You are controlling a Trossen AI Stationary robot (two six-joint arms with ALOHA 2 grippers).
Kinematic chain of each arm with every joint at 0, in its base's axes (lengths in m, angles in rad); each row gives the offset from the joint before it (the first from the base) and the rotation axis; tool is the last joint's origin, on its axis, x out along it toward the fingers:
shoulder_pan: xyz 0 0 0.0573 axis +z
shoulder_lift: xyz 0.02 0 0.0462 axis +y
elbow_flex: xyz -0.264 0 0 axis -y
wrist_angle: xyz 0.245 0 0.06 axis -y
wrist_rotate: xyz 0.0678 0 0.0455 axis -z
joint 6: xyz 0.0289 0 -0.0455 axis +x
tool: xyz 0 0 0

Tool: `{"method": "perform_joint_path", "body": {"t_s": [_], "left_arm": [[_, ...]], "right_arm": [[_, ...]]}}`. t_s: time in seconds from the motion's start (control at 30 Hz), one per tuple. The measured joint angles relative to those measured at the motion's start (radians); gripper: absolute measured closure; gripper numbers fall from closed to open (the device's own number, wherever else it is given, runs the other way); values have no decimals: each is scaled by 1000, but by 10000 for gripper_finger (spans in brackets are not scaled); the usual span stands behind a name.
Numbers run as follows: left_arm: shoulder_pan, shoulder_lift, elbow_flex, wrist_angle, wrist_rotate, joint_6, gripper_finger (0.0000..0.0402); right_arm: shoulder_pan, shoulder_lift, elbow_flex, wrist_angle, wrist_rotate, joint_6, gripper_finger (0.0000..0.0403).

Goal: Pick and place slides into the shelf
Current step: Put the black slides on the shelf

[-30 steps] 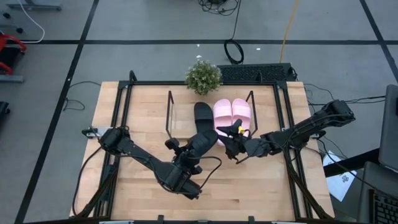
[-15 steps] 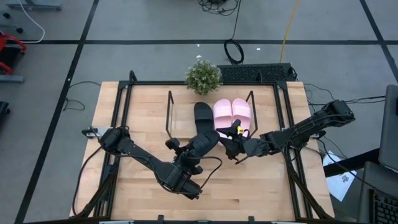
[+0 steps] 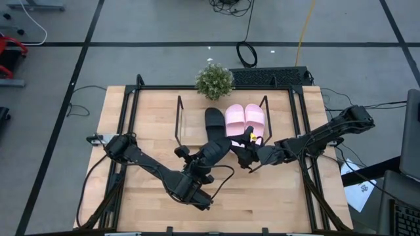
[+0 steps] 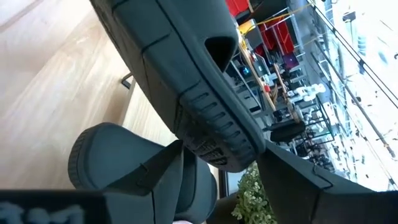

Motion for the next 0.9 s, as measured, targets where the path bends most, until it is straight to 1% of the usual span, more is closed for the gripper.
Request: {"method": "perform_joint_path", "body": {"t_s": [0.07,0.2,0.33,0.5,0.6,0.73,0.77,0.9], "left_arm": [[0,0,0,0,0,0,402],[0,0,0,1,0,0,402],[0,0,0,1,0,-1,402],[0,0,0,2,0,0,402],[0,0,0,1,0,0,401],[-1,0,0,1,3,0,402],[-1,0,0,1,3,0,402],[-5,0,0,3,3,0,401]], "right_arm": [[0,0,2,-4,-4,-1,211],[-1,0,21,-18,-63,11,211],[-1,0,34,-23,-70,12,223],[0,0,35,-56,-83,58,268],[0,12,35,-71,-102,89,307],[4,32,35,-69,-105,83,363],[5,33,35,-69,-108,83,370],[5,34,35,-62,-107,83,371]]}}
